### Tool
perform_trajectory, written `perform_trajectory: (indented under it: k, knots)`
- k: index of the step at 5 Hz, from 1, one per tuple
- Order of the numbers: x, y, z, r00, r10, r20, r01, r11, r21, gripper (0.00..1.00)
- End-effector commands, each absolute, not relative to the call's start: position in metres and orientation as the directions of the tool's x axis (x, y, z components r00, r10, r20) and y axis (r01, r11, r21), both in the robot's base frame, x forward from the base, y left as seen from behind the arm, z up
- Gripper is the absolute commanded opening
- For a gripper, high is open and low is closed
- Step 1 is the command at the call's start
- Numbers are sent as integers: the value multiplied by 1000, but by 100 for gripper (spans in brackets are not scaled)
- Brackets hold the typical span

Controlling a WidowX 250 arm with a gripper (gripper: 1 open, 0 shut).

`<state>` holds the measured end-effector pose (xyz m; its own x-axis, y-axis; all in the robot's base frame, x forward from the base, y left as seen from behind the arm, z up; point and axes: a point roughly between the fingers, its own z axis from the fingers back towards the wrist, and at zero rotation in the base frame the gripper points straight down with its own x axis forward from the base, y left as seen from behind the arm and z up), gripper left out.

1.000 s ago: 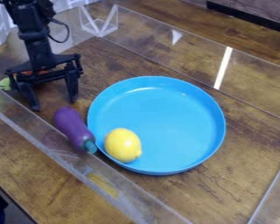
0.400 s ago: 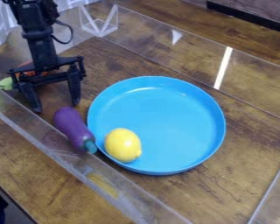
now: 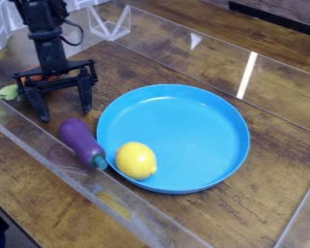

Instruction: Remove the purple eggplant from the blue tray and put it on the table

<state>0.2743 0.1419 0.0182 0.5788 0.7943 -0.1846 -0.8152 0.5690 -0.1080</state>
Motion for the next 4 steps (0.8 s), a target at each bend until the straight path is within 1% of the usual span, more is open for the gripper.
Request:
perform_trajectory:
  k: [1,2,4]
  knots:
    - [266,148,28,607,778,-161,-794,594,-129,100]
    - [259,148,29,627,761,-165,-779,612,-136,100]
    - [264,155,29,514,842,-164,-857,495,-143,100]
